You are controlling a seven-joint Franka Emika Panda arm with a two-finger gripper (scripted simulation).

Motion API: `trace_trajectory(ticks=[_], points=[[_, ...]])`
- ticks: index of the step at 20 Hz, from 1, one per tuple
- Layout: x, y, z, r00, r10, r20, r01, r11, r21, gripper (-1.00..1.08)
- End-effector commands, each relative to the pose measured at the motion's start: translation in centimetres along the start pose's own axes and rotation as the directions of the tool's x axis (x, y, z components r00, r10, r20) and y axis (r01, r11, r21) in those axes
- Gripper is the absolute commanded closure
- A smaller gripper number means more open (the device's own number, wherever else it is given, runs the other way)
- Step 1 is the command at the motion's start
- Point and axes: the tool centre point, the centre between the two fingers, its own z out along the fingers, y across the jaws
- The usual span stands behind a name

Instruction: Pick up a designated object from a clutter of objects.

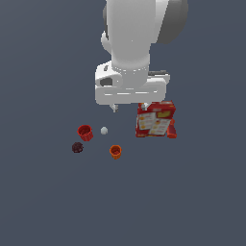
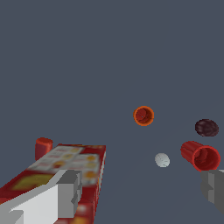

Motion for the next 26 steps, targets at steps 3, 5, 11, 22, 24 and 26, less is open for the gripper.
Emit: trace_trajectory(ticks=[3, 5, 11, 22, 24, 26], points=[[0.6, -1.0, 1.5, 0.998, -0.002, 0.063, 0.001, 1.000, 0.011, -1.00], [1.0, -1.6, 2.4, 0.995, -0.003, 0.099, 0.001, 1.000, 0.017, -1.00], [1.9, -3.8, 5.8, 0.972, -0.009, 0.233, -0.001, 0.999, 0.042, -1.00], [2.4, -8.4, 12.6, 0.875, -0.030, 0.483, -0.015, 0.996, 0.087, -1.00], [2.3, -9.3, 13.8, 0.850, -0.035, 0.525, -0.018, 0.995, 0.095, -1.00], [2.1, -10.2, 15.0, 0.823, -0.040, 0.567, -0.023, 0.994, 0.103, -1.00]])
